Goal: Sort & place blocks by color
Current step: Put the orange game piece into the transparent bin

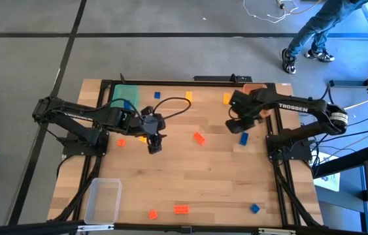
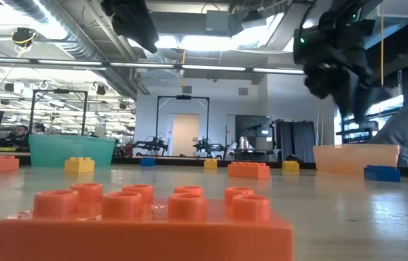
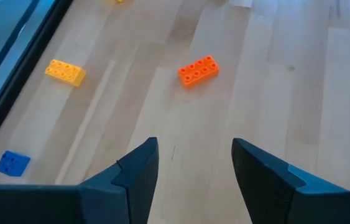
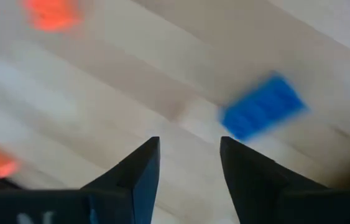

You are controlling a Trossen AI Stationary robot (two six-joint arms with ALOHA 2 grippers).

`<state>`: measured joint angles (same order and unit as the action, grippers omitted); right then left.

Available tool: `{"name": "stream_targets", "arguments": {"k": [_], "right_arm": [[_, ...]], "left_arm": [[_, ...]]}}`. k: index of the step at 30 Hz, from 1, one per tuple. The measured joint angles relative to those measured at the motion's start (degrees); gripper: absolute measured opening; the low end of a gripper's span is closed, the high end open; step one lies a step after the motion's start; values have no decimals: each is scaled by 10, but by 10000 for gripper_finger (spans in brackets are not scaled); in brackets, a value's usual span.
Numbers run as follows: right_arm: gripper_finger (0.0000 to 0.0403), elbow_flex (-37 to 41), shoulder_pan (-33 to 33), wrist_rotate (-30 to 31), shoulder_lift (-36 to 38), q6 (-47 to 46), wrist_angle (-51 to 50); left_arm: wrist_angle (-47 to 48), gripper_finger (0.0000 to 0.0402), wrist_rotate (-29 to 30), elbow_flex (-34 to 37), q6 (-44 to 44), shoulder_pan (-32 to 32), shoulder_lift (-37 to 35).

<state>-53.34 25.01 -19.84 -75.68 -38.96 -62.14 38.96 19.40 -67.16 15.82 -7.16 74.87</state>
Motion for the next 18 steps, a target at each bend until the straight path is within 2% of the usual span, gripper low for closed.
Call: {"name": "stream_targets", "arguments": {"k": [3,7,14,18], "right_arm": [[169,0,-36,-25,0,-13,85],[169,0,-86,-23,0,-42,199],[169,0,-148,69,-4,-81,295],[169,0,-175,73,-15,-87,385]], "left_arm": [[0,195,-6,0,-7,0,0],[1,195,-7,0,-15,0,0],[5,195,-7,0,-14,0,0],[5,195,-7,0,-14,0,0]]}}
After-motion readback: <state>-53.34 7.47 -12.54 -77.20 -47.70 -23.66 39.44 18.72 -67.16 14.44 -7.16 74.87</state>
